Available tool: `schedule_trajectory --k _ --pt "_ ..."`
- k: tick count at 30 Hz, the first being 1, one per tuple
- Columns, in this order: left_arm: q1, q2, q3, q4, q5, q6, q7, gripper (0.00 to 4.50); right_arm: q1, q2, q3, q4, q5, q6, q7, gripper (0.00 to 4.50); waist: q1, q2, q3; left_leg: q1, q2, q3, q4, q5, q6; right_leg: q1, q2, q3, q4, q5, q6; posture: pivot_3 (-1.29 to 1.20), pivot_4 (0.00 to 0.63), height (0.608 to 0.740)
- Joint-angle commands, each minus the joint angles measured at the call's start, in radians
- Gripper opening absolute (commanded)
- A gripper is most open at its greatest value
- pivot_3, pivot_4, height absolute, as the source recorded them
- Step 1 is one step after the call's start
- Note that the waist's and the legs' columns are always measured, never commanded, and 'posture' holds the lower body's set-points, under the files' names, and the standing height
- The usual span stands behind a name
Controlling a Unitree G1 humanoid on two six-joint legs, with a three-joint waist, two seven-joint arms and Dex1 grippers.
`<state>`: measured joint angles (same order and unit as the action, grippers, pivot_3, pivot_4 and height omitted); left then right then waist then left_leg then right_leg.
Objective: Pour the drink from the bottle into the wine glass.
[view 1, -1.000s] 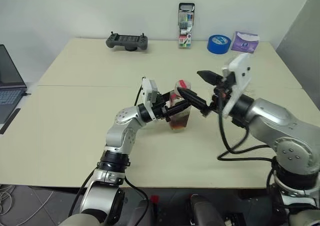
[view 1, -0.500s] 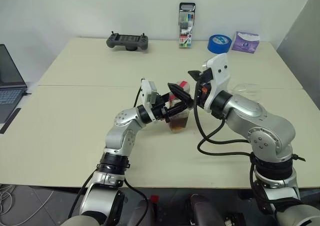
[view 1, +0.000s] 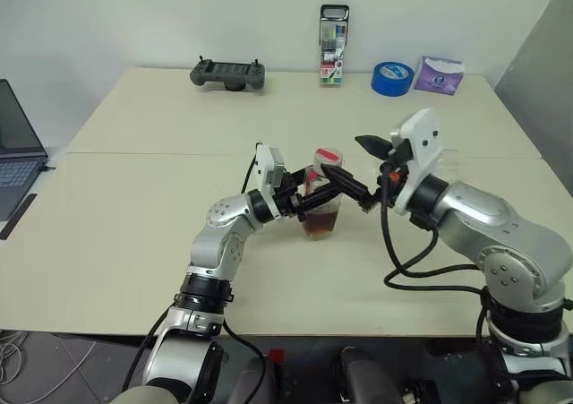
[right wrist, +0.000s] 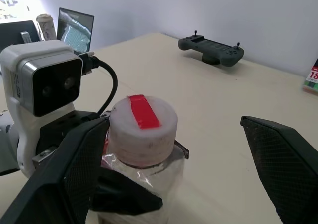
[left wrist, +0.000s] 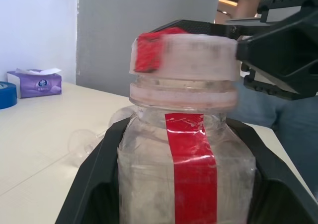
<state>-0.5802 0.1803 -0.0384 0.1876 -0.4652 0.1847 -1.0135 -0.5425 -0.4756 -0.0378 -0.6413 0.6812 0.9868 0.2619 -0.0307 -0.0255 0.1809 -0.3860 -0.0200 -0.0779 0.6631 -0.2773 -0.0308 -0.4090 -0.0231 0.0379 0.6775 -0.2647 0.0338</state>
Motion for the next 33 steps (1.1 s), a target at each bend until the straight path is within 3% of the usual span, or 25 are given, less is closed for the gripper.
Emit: schedule_trajectory --k 1,11,19,27,30,33 --pt "-0.009 0.003 0.015 -0.055 -0.025 -0.027 -0.015 2.17 0.016 -0.032 -0.06 -0.025 0.024 0.008 0.019 4.5 0.001 0.0 0.0 0.0 0.0 0.0 0.0 0.0 0.0 0.0 0.0 0.0 0.0 0.0 0.0 0.0 0.15 0.74" --pt "-0.01 0.007 0.017 -0.055 -0.022 -0.031 -0.011 2.17 0.012 -0.072 -0.081 -0.069 0.154 0.013 0.103 4.5 0.0 0.0 0.0 0.0 0.0 0.0 0.0 0.0 0.0 0.0 0.0 0.0 0.0 0.0 0.0 0.0 0.15 0.74" --pt "0.001 0.008 0.014 -0.068 -0.024 -0.03 -0.006 2.17 -0.078 0.048 -0.045 -0.006 0.14 0.021 -0.062 4.5 0.001 0.0 0.0 0.0 0.0 0.0 0.0 0.0 0.0 0.0 0.0 0.0 0.001 0.0 0.0 0.0 0.15 0.74" --pt "0.006 0.006 0.014 -0.081 -0.026 -0.028 0.001 2.17 -0.091 0.145 0.021 0.046 0.093 0.018 -0.13 4.5 0.001 0.0 0.0 0.0 0.0 0.0 0.0 0.0 0.0 0.0 0.0 0.001 0.0 0.0 0.0 0.0 0.15 0.74" --pt "0.009 0.008 0.016 -0.084 -0.026 -0.027 0.003 2.17 -0.1 0.16 0.023 0.062 0.079 0.021 -0.143 3.96 0.001 0.0 0.0 0.0 0.0 0.0 0.0 0.0 0.0 0.0 0.0 0.001 0.0 0.0 0.0 0.0 0.15 0.74" --pt "0.014 0.008 0.016 -0.089 -0.025 -0.026 0.007 2.17 -0.108 0.151 0.027 0.064 0.073 0.028 -0.137 2.92 0.0 0.0 0.0 0.0 0.0 0.0 0.0 0.0 0.0 0.0 0.0 0.0 0.0 0.0 0.0 0.0 0.15 0.74"
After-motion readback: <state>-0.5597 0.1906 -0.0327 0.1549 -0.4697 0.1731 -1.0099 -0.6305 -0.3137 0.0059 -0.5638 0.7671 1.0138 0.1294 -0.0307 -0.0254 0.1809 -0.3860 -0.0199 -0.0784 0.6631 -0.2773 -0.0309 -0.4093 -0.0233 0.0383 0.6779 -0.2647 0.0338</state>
